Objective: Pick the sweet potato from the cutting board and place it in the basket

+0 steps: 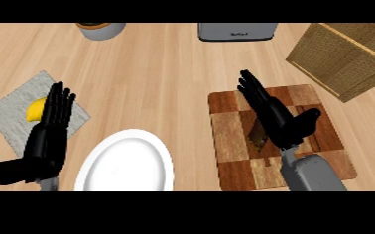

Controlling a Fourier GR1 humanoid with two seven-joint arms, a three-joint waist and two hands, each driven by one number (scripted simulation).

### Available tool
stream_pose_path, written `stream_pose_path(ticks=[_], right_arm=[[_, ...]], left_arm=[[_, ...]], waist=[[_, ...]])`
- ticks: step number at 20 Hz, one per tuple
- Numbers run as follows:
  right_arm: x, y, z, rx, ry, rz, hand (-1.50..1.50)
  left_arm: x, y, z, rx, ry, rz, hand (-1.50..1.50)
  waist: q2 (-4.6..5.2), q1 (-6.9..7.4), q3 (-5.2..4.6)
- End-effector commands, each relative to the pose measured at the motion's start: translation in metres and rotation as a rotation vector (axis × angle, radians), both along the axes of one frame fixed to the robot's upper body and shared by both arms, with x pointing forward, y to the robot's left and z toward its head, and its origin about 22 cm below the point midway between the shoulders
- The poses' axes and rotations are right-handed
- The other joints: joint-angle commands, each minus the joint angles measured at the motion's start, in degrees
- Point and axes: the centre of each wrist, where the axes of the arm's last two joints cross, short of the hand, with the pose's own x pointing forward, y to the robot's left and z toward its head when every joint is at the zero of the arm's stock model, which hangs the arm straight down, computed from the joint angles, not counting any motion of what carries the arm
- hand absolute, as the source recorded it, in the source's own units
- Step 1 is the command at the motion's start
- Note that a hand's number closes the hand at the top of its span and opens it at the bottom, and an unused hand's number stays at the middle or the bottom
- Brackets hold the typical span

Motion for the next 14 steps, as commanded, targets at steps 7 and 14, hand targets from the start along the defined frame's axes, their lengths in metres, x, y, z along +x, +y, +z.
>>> stream_pose_path(ticks=[7,14], right_arm=[[0.022,-0.068,0.040,-0.849,-0.166,-0.186,1.50],[0.008,0.055,-0.035,-0.923,-0.196,-0.473,-1.50]], left_arm=[[0.020,-0.008,0.028,0.209,0.043,-0.304,0.00],[0.037,-0.009,0.035,0.227,0.062,-0.355,0.00]], waist=[[1.23,0.57,-0.71],[1.49,2.24,-0.44]])
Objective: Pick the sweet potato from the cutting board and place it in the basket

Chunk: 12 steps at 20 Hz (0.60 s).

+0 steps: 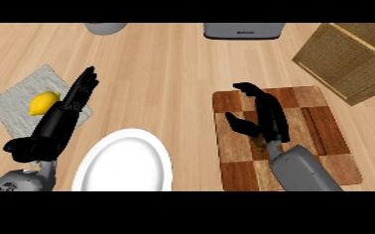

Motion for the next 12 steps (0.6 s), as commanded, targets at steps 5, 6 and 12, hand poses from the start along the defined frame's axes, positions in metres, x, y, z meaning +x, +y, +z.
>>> stream_pose_path(ticks=[5,6,12], right_arm=[[0.037,0.035,0.008,-0.475,-0.010,-0.277,-1.50],[0.047,0.029,0.017,-0.541,-0.041,-0.327,-1.50],[0.076,0.079,0.074,-0.892,0.157,-0.450,-1.50]], left_arm=[[0.009,-0.001,0.002,0.014,0.022,-0.033,0.00],[0.015,0.008,0.009,0.025,0.034,-0.033,0.00],[0.019,-0.007,0.009,0.021,0.045,-0.047,0.00]], waist=[[-0.84,0.54,-0.38],[-0.84,0.02,-0.37],[-0.97,0.44,-0.36]])
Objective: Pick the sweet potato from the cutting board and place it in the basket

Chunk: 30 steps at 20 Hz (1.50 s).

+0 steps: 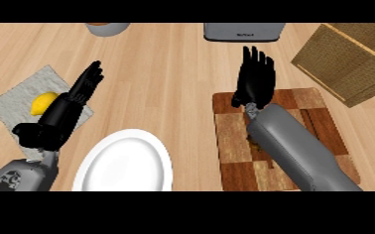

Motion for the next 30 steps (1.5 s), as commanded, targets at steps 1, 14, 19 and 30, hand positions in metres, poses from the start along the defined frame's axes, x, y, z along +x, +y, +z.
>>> stream_pose_path(ticks=[1,14,19,30], right_arm=[[0.017,0.025,0.028,-0.234,0.192,-0.155,-1.50],[0.019,0.096,0.114,-0.115,0.536,-0.205,-1.50],[0.021,0.087,0.122,-0.124,0.540,-0.218,-1.50],[-0.014,0.042,0.093,-0.043,0.453,-0.228,-1.50]], left_arm=[[0.004,-0.004,0.002,-0.001,-0.008,0.001,0.00],[0.002,0.009,-0.001,-0.001,0.013,0.026,0.00],[-0.004,0.003,-0.011,-0.001,0.021,0.021,0.00],[-0.005,0.017,-0.008,-0.004,0.014,0.046,0.00]], waist=[[0.02,-0.01,0.00],[-0.44,-1.89,0.34],[-0.31,-2.15,0.41],[0.05,-2.25,0.51]])
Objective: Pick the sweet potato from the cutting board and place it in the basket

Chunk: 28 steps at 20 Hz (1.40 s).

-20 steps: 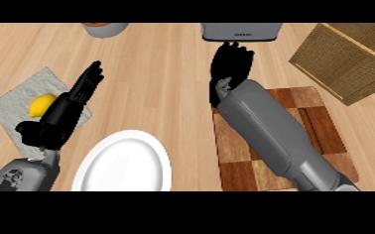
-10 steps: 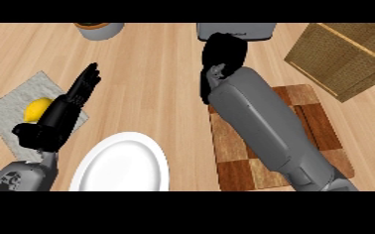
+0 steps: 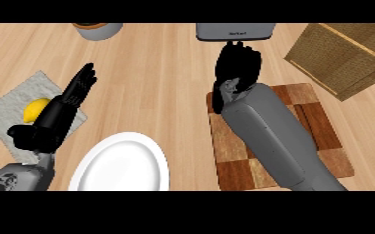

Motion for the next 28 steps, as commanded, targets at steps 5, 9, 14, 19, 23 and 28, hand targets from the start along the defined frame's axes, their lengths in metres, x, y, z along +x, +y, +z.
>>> stream_pose_path(ticks=[5,9,14,19,23,28], right_arm=[[-0.034,-0.030,-0.032,-0.093,0.014,-0.214,-1.50],[-0.058,-0.050,-0.057,-0.133,0.024,-0.202,-1.50],[-0.052,-0.037,-0.061,-0.151,0.008,-0.217,-1.50],[-0.057,-0.049,-0.065,-0.125,0.011,-0.186,-1.50],[-0.079,-0.051,-0.041,-0.074,-0.026,-0.155,-1.50],[-0.073,-0.032,-0.068,-0.121,0.008,-0.185,-1.50]], left_arm=[[0.006,-0.007,0.008,0.010,-0.022,-0.014,0.00],[0.003,-0.007,-0.005,0.007,-0.011,-0.018,0.00],[0.007,-0.010,0.002,-0.005,-0.018,-0.037,0.00],[0.001,-0.030,0.021,-0.011,-0.027,-0.030,0.00],[0.013,-0.009,0.000,-0.013,-0.010,-0.036,0.00],[0.014,-0.006,0.011,-0.004,-0.006,-0.049,0.00]], waist=[[0.55,0.77,0.06],[0.64,0.85,0.04],[0.94,2.04,0.04],[0.87,2.27,0.08],[0.84,1.71,0.04],[0.93,2.27,0.04]])
